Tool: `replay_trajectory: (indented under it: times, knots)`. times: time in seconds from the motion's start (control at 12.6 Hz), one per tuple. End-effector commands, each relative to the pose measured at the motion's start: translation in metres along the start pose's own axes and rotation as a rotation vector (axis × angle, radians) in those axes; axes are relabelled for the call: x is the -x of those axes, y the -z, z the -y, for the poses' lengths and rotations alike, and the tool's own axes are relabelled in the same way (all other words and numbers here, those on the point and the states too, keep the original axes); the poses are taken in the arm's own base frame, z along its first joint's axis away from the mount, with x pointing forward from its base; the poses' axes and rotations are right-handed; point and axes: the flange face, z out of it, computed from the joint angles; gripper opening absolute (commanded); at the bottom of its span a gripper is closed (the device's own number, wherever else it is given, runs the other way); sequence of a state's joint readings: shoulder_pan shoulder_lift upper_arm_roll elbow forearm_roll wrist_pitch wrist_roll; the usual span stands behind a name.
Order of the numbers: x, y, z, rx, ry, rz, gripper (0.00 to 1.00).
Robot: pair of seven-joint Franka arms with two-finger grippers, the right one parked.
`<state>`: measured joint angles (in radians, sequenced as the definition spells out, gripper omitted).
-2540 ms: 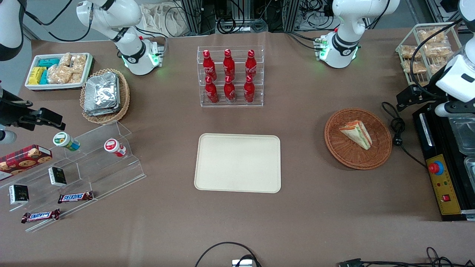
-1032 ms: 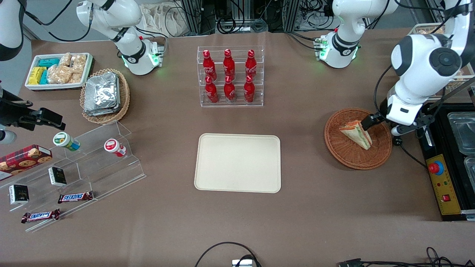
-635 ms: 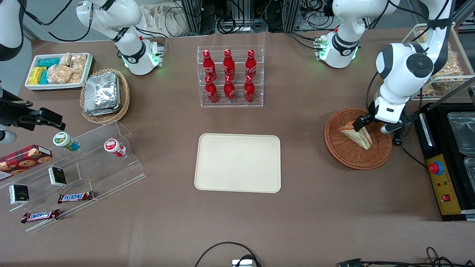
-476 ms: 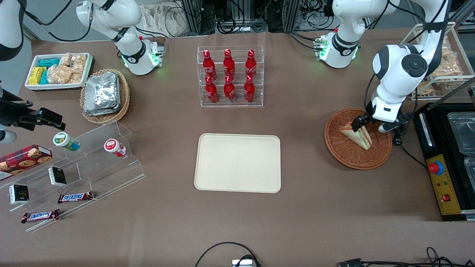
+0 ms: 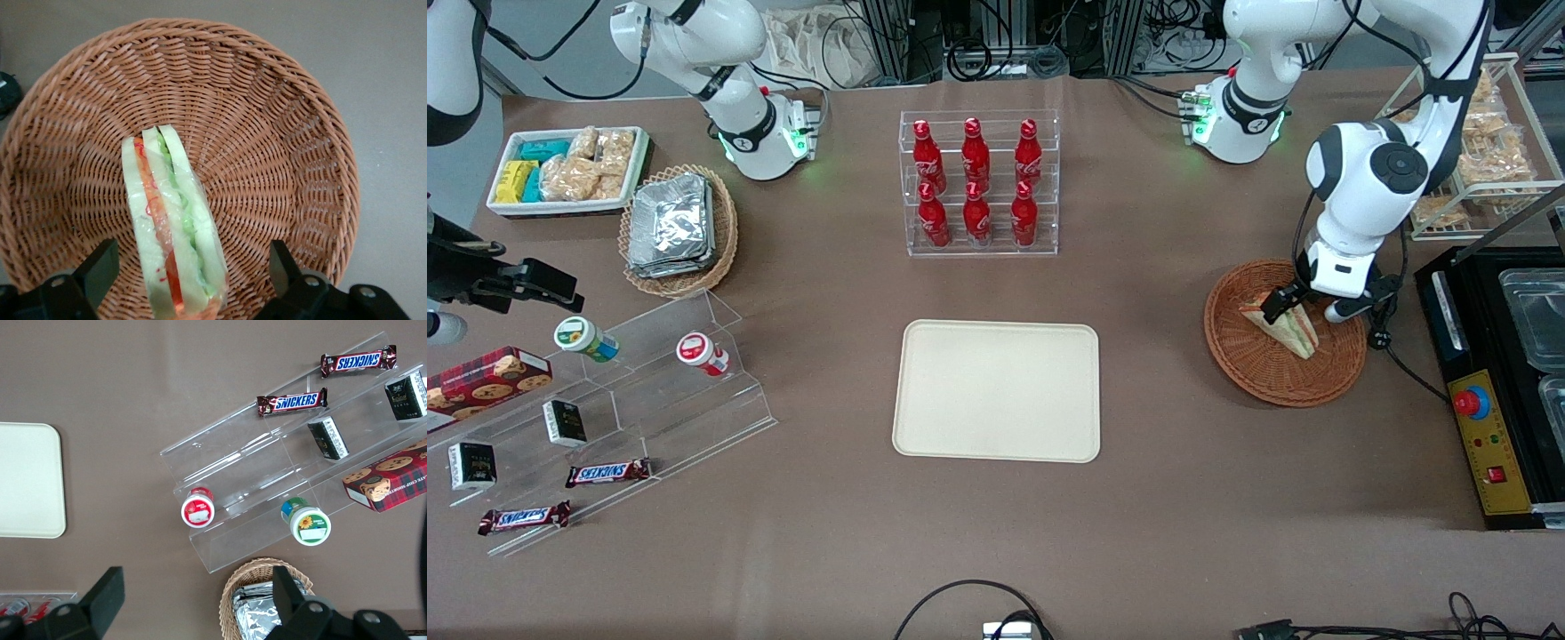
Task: Place sandwich from basket to tray
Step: 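Lower the left gripper and close it on the sandwich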
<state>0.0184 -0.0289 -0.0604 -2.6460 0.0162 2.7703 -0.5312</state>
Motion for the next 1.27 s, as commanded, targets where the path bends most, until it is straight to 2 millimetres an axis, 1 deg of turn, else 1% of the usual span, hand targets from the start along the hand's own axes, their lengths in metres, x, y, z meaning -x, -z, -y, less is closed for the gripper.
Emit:
replay_trajectory:
  times: [0.0, 0.08, 0.16, 0.24, 0.32, 0.4, 0.48, 0.56, 0.63, 0.71, 0.79, 0.95, 1.11, 1.19]
  knots:
    - [0.006, -0.015, 0.008, 0.013, 0.027, -0.021, 1.0]
    - [0.008, -0.018, 0.009, 0.012, 0.027, -0.017, 1.0]
    - [0.009, -0.02, 0.009, 0.01, 0.027, -0.014, 0.97]
    - [0.011, -0.022, 0.011, 0.006, 0.028, -0.007, 0.91]
    - [0.013, -0.023, 0.012, 0.005, 0.028, -0.005, 0.84]
    - [0.014, -0.025, 0.012, 0.003, 0.028, -0.002, 0.7]
    - [0.014, -0.027, 0.013, 0.001, 0.028, 0.002, 0.52]
    - [0.015, -0.03, 0.014, -0.001, 0.03, 0.008, 0.37]
    - [0.015, -0.031, 0.014, -0.002, 0.03, 0.009, 0.28]
    - [0.015, -0.031, 0.013, -0.002, 0.019, 0.009, 0.21]
    - [0.015, -0.03, 0.014, -0.004, 0.007, 0.01, 0.21]
    - [0.013, -0.022, 0.011, -0.002, -0.023, 0.004, 0.21]
    - [0.013, -0.004, 0.005, -0.013, -0.119, 0.019, 0.21]
    - [0.011, 0.009, 0.001, -0.014, -0.19, 0.018, 0.21]
